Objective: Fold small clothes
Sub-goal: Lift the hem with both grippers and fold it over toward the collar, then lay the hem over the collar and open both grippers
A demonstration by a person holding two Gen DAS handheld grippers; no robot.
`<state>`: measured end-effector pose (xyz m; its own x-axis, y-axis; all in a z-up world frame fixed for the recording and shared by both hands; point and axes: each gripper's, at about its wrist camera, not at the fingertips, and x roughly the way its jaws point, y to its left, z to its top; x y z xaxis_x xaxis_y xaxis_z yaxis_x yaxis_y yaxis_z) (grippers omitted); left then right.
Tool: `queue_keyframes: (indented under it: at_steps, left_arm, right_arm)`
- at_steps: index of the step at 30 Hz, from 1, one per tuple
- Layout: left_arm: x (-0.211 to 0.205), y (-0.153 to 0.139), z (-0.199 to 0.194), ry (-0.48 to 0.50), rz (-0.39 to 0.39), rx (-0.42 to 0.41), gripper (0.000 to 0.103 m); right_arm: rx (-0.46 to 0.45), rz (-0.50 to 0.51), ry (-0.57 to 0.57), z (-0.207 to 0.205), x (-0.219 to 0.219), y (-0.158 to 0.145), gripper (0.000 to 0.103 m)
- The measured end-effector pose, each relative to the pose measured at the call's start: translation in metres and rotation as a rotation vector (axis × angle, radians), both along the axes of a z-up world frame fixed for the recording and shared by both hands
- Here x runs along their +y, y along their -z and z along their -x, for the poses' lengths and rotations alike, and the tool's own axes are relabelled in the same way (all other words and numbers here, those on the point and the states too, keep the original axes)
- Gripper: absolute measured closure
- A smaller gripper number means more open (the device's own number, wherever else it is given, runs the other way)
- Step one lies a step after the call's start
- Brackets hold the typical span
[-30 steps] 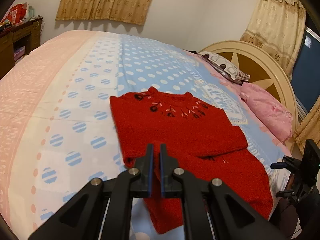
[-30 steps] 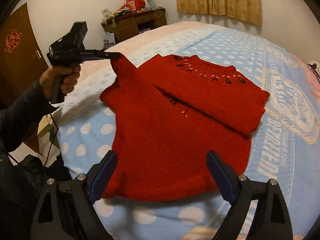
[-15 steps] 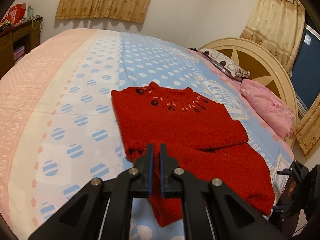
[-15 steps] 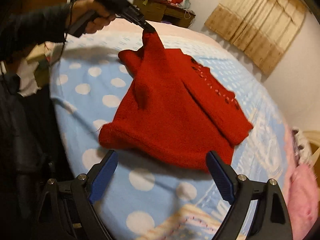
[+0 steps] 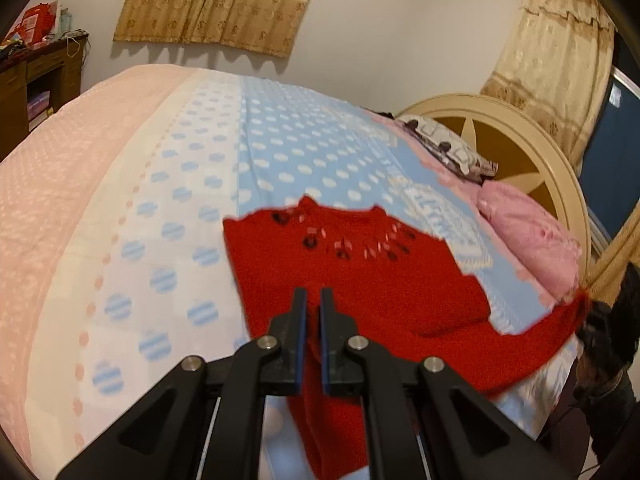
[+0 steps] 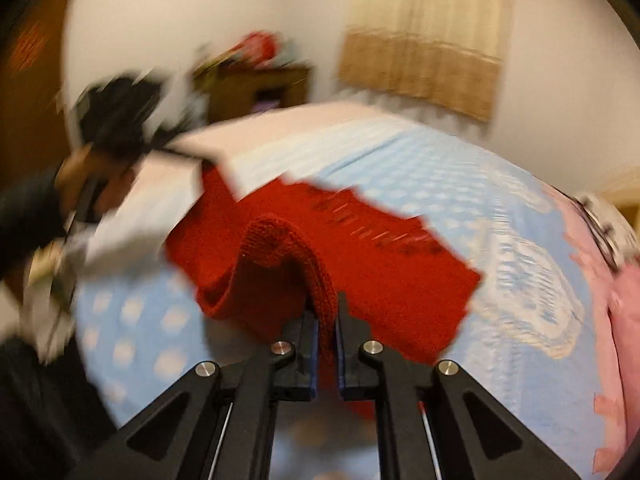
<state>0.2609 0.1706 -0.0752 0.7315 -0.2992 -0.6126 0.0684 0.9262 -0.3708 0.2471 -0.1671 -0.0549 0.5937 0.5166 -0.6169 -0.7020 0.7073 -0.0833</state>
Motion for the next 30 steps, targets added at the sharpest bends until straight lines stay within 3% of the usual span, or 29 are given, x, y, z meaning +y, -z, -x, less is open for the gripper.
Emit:
queue_keyframes:
  at_steps: [5,11,19,24,30]
  left_arm:
    - [0.007,-0.011,-0.029,-0.006,0.027,-0.013,0.097]
    - [0.013,-0.011,-0.070,-0.015,0.012,0.007,0.097]
    - [0.021,0.041,-0.132,-0.029,0.034,0.138,0.097]
    - [0.020,0.059,-0.144,-0.031,0.013,0.165,0.097]
    - [0.027,0.070,-0.153,-0.044,0.003,0.176,0.097]
  right_arm:
    - [-0.012,-0.082,0.134,-0.065,-0.014,-0.026,0.098]
    - [0.015,-0.092,0.212,-0.120,-0.014,-0.019,0.098]
    - [0.235,-0.121,0.332,-0.210,-0.020,0.041,0.098]
    - [0.309,-0.101,0.372,-0.240,-0.022,0.078,0.098]
    - [0.388,-0.114,0.397,-0.272,-0.024,0.100,0.097]
